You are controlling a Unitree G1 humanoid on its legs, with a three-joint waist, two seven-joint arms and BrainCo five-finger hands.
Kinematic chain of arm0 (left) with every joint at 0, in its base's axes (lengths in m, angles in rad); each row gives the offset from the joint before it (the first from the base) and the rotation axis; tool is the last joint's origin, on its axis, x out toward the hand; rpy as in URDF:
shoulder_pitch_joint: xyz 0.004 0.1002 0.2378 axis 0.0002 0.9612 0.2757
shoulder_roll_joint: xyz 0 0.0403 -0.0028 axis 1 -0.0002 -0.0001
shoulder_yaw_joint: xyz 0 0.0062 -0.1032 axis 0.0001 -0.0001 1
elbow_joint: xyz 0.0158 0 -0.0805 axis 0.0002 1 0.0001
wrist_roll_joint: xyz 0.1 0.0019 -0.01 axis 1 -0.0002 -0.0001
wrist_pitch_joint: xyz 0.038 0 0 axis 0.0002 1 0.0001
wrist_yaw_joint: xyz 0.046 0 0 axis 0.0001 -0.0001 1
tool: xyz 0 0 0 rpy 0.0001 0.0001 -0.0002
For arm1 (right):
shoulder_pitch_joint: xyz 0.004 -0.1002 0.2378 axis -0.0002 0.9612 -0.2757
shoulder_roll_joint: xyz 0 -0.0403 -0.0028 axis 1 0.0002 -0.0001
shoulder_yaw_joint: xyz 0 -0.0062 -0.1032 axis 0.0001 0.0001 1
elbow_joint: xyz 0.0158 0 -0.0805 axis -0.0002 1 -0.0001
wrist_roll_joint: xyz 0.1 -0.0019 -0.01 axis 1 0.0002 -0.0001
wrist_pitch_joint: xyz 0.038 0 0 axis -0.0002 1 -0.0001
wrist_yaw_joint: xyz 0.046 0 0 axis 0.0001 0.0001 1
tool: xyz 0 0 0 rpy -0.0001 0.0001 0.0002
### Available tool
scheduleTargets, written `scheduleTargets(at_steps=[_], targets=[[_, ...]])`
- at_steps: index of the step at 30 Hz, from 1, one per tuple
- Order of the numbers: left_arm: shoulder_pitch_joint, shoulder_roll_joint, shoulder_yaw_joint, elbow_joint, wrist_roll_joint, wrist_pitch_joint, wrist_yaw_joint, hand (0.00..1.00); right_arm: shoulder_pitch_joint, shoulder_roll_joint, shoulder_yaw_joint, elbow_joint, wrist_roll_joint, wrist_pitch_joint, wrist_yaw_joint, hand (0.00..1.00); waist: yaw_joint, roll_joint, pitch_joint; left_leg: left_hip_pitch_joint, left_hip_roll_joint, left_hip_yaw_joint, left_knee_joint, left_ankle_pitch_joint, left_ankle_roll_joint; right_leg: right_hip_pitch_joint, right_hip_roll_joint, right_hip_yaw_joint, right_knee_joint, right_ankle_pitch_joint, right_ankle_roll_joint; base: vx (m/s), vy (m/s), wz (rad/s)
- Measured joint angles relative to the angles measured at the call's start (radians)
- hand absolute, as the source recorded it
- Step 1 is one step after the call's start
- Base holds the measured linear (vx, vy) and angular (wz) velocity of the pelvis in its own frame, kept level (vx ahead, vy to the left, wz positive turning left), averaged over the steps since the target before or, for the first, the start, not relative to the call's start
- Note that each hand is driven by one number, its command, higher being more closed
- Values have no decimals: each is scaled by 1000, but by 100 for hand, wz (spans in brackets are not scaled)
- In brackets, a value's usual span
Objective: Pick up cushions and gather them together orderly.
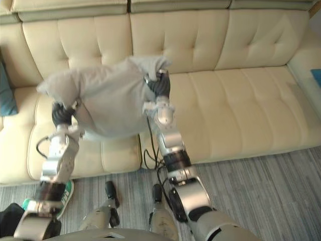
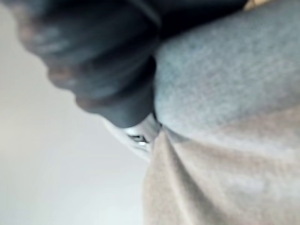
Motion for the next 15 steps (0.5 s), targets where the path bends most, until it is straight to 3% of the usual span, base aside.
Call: scheduleTargets(at_steps=[2, 10, 15], targets=[[-144, 47, 0, 34, 0, -21, 21, 100, -136, -17, -35, 31, 0, 0, -38, 100, 12, 6, 47, -33, 7, -6, 0, 15, -2, -33, 7, -2, 5, 8, -9, -114, -34, 8], [-501, 89, -16, 177, -1, -64, 31, 100, -488, -125, -89, 58, -40, 0, -147, 100, 19, 61, 132, -205, 15, -92, 0, 79, -36, -193, 4, -83, 75, 7, -3, -93, -15, 23], [-621, 101, -71, 186, -1, -64, 1, 100, -542, -197, -149, 48, -81, 3, -173, 100, 16, 65, 163, -317, 5, -128, 0, 109, -54, -360, -27, -119, 245, -79, 0, -1, 61, 30]])
